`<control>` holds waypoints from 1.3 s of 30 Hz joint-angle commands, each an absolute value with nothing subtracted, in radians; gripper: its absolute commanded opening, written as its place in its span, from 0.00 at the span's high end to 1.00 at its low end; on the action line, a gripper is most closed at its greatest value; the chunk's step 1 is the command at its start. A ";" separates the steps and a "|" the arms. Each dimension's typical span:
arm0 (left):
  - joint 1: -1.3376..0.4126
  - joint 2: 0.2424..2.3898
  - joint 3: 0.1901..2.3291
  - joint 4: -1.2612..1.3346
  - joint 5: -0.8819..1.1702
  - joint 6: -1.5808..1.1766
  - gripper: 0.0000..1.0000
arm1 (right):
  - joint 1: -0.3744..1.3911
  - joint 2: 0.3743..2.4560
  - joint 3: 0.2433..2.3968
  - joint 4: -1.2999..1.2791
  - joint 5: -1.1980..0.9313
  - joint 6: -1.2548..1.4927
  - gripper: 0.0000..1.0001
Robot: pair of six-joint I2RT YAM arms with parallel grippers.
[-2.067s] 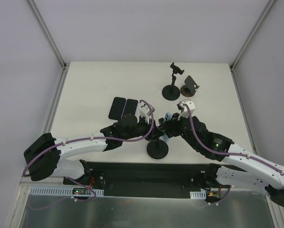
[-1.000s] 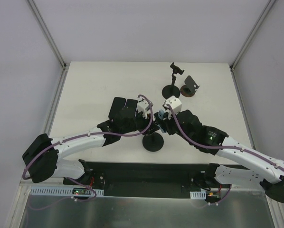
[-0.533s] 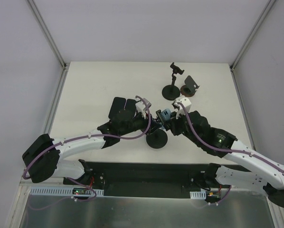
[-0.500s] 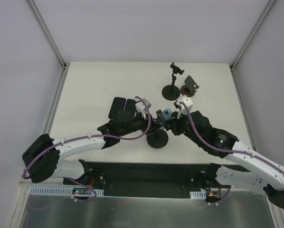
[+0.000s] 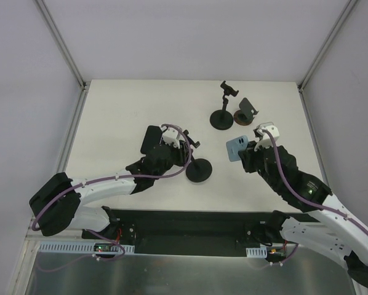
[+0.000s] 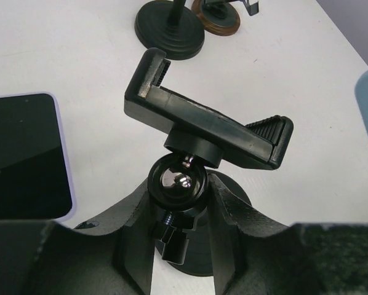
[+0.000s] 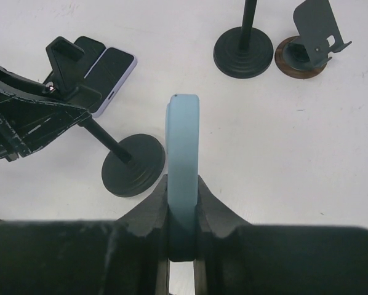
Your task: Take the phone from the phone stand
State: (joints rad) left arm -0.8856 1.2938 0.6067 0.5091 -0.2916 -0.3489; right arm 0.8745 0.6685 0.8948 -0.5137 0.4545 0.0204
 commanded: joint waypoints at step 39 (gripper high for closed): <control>-0.845 1.905 1.466 0.258 -0.089 -0.087 1.00 | 0.874 0.321 0.732 -0.344 0.626 -0.095 0.99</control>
State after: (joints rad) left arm -0.8555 1.8458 1.3109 0.2443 -0.1333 -0.0952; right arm 0.8745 0.3382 0.7185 -0.4397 0.5915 -0.0875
